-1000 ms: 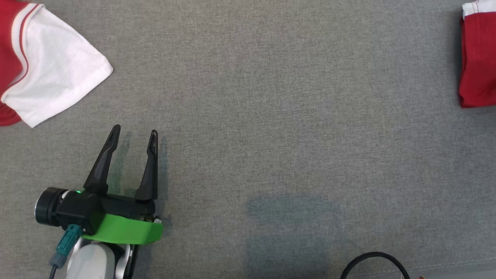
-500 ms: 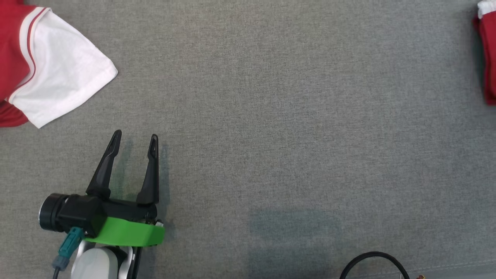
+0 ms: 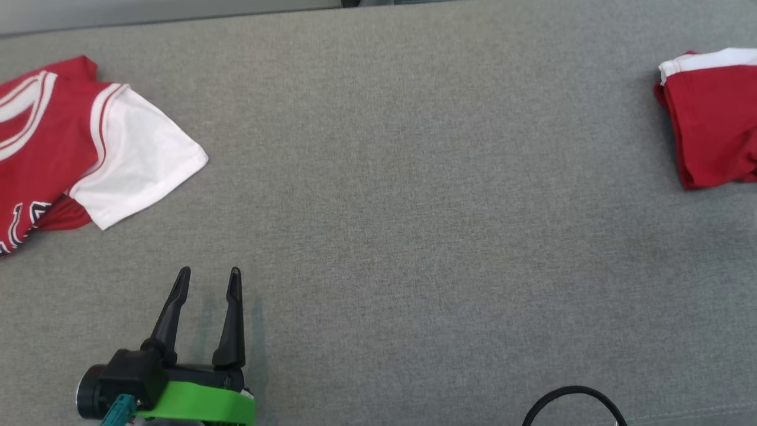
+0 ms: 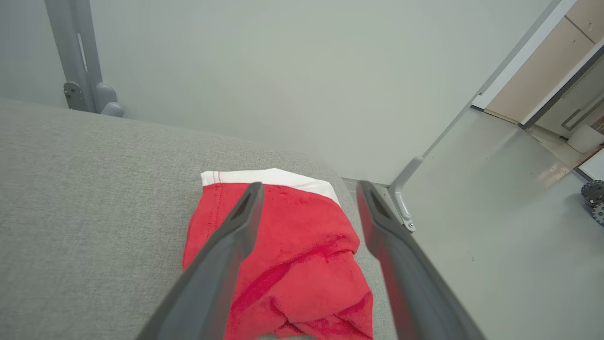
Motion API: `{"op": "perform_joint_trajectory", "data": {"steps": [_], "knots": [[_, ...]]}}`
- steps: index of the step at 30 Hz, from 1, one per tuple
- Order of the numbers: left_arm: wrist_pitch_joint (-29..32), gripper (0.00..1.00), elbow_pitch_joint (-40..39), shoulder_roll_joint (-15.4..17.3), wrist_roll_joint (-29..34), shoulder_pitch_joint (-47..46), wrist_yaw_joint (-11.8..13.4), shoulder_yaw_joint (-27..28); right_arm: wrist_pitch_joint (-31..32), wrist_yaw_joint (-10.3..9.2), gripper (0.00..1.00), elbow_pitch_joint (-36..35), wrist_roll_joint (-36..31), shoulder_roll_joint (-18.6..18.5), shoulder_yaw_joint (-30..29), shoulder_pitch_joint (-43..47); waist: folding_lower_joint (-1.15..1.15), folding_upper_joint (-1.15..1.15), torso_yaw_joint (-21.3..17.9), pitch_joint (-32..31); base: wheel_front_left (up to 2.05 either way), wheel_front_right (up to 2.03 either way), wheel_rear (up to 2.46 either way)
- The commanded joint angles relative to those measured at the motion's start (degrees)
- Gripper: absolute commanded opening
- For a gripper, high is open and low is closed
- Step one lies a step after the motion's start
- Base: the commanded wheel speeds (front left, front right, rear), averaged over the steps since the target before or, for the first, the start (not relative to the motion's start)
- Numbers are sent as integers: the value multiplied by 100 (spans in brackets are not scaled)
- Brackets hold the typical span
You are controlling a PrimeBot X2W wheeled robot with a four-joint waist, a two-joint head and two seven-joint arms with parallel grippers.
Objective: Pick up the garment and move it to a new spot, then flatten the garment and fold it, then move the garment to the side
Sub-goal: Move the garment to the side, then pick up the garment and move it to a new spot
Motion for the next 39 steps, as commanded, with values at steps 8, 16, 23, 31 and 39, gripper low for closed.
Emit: {"op": "perform_joint_trajectory", "data": {"steps": [8, 16, 23, 31, 39], "knots": [[6, 100, 452, -43, -287, 406, 123, 95, -1061, -8, 100, -1410, 320, 988, 69, 2375, 0, 65, 533, -1350, 0, 0, 0], [5, 100, 853, -44, -321, 546, 102, 97, -1103, -8, 100, -2985, -540, 2359, -440, 3988, 0, 65, 828, -1836, 0, 0, 0], [5, 100, 1071, -45, -335, 621, 48, 93, -1105, -8, 100, -3182, -669, 2663, -360, 4495, 0, 65, 771, -2015, 0, 0, 0], [6, 100, 1151, -44, -346, 556, -2, 60, -1105, -8, 100, -3119, -584, 2682, -274, 4449, 0, 65, 675, -2038, 0, 0, 0], [6, 100, 1147, -44, -353, 541, -14, 57, -1105, -8, 100, -3072, -565, 2683, -281, 4446, 0, 65, 679, -2023, 0, 0, 0]]}}
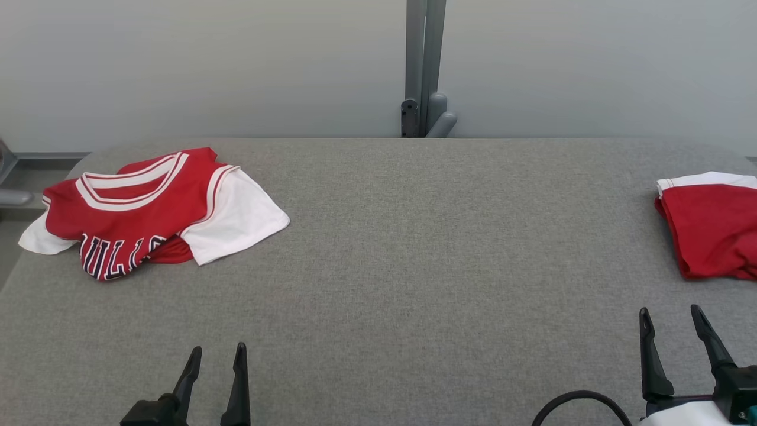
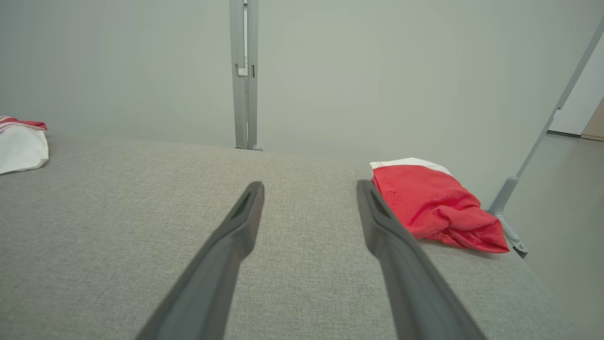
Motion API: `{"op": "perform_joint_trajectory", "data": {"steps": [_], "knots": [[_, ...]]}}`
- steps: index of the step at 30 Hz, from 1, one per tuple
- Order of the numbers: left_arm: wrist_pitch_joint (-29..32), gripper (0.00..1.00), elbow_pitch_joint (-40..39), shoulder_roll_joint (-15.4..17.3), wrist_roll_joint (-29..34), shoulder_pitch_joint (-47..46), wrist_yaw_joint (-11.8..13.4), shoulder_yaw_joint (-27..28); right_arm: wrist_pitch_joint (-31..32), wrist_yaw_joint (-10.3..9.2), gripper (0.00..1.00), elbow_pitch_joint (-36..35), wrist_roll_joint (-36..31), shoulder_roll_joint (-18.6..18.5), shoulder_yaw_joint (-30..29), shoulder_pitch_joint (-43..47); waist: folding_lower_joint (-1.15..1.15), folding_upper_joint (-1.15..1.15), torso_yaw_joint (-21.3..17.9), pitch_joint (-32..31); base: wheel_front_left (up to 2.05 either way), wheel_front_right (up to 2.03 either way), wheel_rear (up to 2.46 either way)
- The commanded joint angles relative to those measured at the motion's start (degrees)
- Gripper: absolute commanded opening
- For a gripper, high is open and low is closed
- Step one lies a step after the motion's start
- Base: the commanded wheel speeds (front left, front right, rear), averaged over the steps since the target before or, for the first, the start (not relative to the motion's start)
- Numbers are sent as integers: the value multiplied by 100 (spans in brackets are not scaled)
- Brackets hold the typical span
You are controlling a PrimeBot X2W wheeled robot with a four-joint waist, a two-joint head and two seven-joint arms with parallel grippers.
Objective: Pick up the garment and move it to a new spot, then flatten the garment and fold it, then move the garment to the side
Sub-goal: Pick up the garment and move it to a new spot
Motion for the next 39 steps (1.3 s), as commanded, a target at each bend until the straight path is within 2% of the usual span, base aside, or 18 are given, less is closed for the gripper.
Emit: {"op": "perform_joint_trajectory", "data": {"steps": [1, 6, 10, 21, 26, 39], "knots": [[6, 100, 1, 9, -36, -32, -23, 12, -16, -8, 100, 20, 18, -6, -12, 16, 1, 65, 12, 2, 0, 0, 0], [6, 100, -50, 9, 23, -54, -27, 67, -16, -8, 100, 35, 43, -7, 75, -31, 1, 65, 146, 3, 0, 0, 0], [5, 100, -100, 9, 60, -57, -28, 91, -16, -8, 100, 14, 56, -7, 139, -106, 1, 65, 410, -1, 0, 0, 0], [6, 100, -174, 12, 185, 83, -26, 367, -16, -8, 100, 84, 106, -6, 307, -265, 1, 65, 1674, -88, 0, 0, 0], [6, 100, -226, 11, 223, 192, -26, 564, -15, -8, 100, 145, 139, -7, 435, -328, 1, 65, 2122, -135, 0, 0, 0], [6, 100, -415, 9, 68, 258, -26, 840, -15, -8, 100, 286, 129, -12, 659, -549, 1, 65, 2232, -13, 0, 0, 0]]}}
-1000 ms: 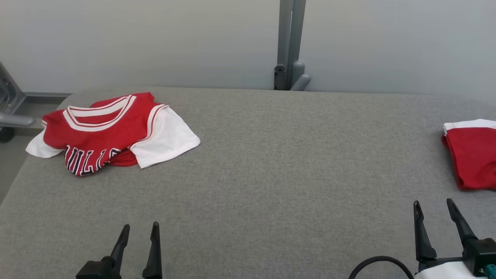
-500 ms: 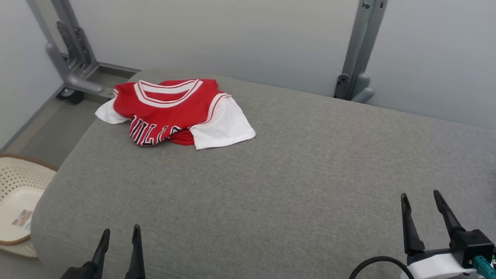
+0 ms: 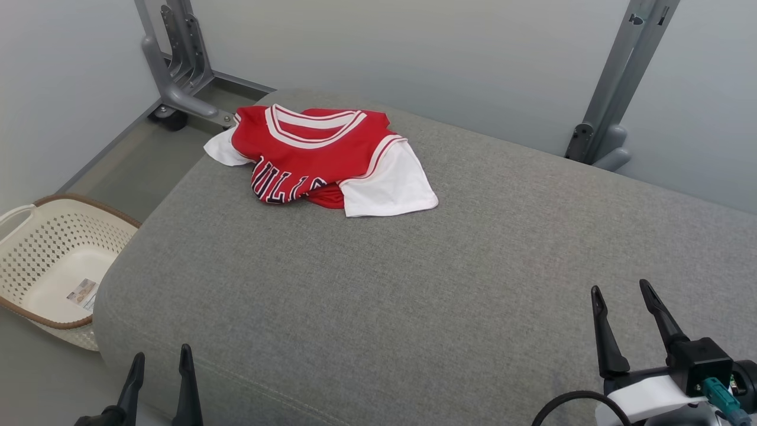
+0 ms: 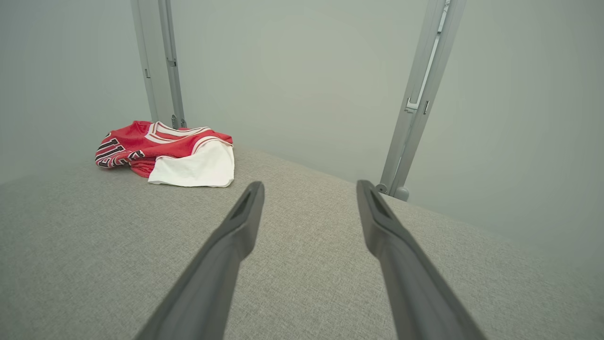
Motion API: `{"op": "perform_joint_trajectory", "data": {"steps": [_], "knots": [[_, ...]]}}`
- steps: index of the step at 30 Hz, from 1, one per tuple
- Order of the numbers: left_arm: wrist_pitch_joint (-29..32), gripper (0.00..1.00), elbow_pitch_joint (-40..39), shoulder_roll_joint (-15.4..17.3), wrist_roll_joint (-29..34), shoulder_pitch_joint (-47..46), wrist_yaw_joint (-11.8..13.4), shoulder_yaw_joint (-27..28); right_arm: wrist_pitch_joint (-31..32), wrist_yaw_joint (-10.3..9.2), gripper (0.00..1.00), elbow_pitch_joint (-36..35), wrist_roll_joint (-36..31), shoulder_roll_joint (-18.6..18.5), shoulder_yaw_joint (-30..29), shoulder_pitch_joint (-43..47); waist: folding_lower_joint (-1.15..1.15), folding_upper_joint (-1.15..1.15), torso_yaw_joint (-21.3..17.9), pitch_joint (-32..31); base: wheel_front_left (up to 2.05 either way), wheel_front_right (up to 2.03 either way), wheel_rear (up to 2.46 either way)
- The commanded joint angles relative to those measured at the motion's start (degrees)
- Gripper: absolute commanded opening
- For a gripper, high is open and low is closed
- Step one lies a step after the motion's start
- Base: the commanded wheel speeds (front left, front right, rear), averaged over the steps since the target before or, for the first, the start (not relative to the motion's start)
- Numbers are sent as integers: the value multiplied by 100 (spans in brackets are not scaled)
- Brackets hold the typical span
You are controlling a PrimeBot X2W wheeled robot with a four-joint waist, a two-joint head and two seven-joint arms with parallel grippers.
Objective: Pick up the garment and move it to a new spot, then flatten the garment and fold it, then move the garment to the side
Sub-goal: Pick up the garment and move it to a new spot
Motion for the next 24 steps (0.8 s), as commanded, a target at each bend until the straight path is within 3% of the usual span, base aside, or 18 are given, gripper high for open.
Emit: {"op": "perform_joint_trajectory", "data": {"steps": [1, 13, 24], "knots": [[7, 100, -11, 9, -8, 15, -19, 14, -16, -8, 100, -8, 28, -21, -20, -6, 0, 65, -12, -11, 0, 0, 0], [7, 100, 247, 35, -47, -503, -20, -318, -16, -8, 100, -241, -75, -24, -114, 43, 0, 65, -188, 209, 0, 0, 0], [192, 100, 1527, 239, -622, -2860, -20, -947, -16, -8, 100, -695, -204, -579, -83, -807, 0, 65, -736, 1706, 0, 0, 0]]}}
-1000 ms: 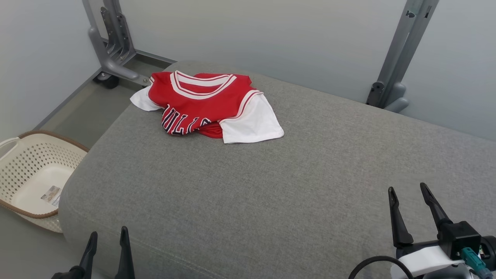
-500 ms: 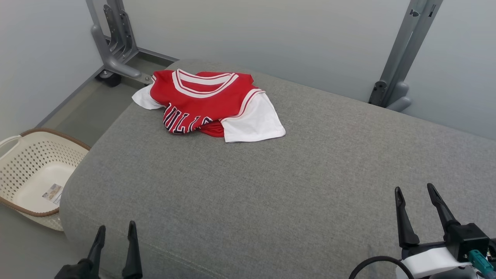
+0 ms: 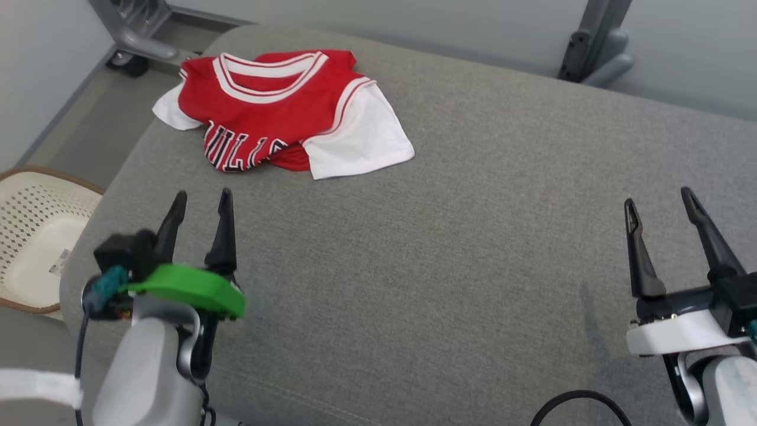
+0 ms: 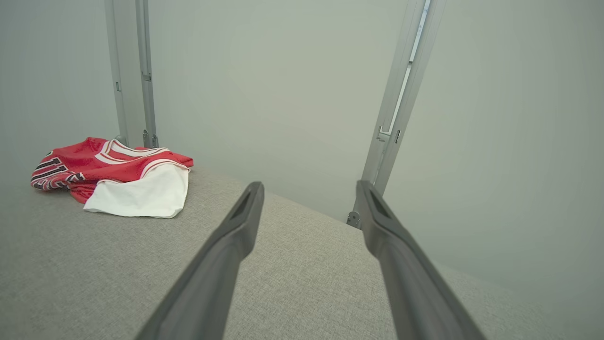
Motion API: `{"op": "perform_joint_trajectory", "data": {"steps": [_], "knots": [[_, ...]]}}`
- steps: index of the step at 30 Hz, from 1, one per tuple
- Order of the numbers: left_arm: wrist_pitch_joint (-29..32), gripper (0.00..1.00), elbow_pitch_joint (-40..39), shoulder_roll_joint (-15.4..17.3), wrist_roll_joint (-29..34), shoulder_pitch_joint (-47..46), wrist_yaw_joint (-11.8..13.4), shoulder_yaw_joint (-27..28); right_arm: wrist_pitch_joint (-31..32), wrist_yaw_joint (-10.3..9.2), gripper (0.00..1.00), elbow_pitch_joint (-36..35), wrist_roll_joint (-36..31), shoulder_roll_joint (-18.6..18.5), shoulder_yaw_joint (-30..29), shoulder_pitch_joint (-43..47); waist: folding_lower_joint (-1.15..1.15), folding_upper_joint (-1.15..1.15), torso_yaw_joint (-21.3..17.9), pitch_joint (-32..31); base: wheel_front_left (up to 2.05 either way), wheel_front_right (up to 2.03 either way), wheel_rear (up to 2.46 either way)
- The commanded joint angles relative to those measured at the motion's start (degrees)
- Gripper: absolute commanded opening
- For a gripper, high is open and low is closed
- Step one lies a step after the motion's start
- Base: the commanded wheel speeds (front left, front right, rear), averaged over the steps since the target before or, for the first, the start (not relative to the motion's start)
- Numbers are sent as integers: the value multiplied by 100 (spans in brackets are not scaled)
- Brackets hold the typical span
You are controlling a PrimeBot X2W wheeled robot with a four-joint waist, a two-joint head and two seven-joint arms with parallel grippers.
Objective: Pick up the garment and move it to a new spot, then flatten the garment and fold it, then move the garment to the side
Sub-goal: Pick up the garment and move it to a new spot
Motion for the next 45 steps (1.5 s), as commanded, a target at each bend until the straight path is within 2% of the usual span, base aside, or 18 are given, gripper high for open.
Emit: {"op": "perform_joint_trajectory", "data": {"steps": [1, 8, 15, 24, 25, 26, 27, 35, 41, 45], "knots": [[105, 100, 220, 89, -102, -443, -20, -107, -17, -8, 100, -83, -47, -108, -2, -191, 0, 65, -441, 886, 0, 0, 0], [537, 100, 1440, 559, -561, -1962, -19, -623, -17, -8, 100, -367, 14, -364, 211, -777, 0, 65, -868, 1617, 0, 0, 0], [518, 100, 2708, 1243, -921, -2743, -11, -1071, -17, -8, 100, -392, 142, -442, 476, -1005, 0, 65, -1461, 1907, 0, 0, 0], [361, 100, 3398, 1520, -1230, -3093, -10, -1525, -17, -8, 100, -484, 154, -448, 390, -943, 0, 65, -1801, 2060, 0, 0, 0], [338, 80, 3466, 1532, -1291, -3116, -10, -1547, -17, -8, 100, -488, 162, -453, 393, -926, 0, 65, -1829, 2064, 0, 0, 0], [286, 43, 3534, 1558, -1362, -3149, -10, -1537, -17, -8, 100, -488, 167, -461, 400, -908, 0, 65, -1856, 2063, 0, 0, 0], [229, 0, 3619, 1595, -1418, -3189, -10, -1510, -17, -8, 100, -485, 171, -468, 411, -897, 0, 65, -1883, 2063, 0, 0, 0], [-106, 0, 3646, 1570, -1593, -3360, -10, -1708, -17, -8, 100, -483, 196, -396, 322, -834, 0, 65, -1936, 1905, 0, 0, 0], [-181, 0, 2686, 1438, -1503, -3175, -10, -1832, -17, -8, 100, -361, 272, -193, 285, -768, 0, 65, -1901, 1438, 0, 0, 0], [-172, 0, 1843, 1233, -1344, -2894, -11, -2179, -17, -8, 100, -273, 314, -6, 297, -731, 0, 65, -1977, 1021, 0, 0, 0]]}}
